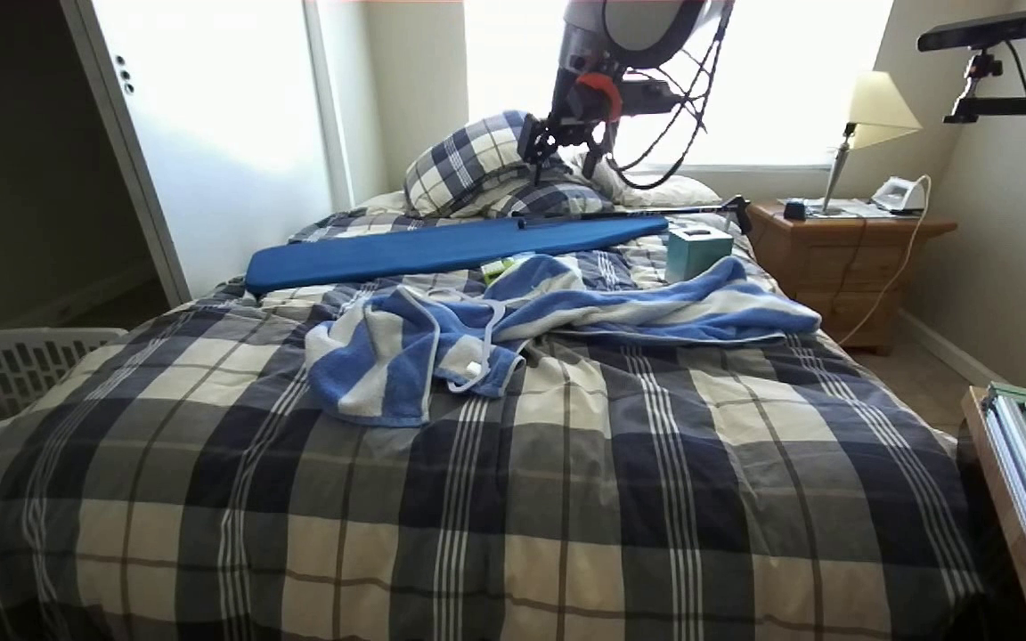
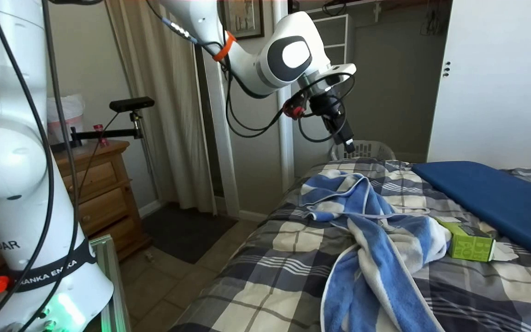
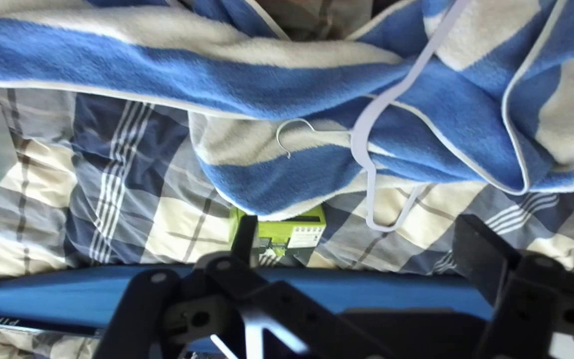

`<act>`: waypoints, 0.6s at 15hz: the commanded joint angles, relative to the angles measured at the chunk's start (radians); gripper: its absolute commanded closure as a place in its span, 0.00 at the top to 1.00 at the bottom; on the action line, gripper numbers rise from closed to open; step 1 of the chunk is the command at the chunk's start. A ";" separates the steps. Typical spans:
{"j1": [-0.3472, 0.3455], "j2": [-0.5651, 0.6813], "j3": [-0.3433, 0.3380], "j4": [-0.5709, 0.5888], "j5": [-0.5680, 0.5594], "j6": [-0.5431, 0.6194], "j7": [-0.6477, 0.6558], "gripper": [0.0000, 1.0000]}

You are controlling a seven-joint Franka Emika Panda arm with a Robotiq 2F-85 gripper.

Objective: Pull the white and blue towel to the left

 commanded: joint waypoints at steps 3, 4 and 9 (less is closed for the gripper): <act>-0.074 -0.087 0.055 -0.131 -0.035 0.030 -0.016 1.00; -0.078 -0.103 0.059 -0.151 -0.036 0.033 -0.018 1.00; -0.080 -0.119 0.069 -0.166 -0.035 0.034 -0.019 1.00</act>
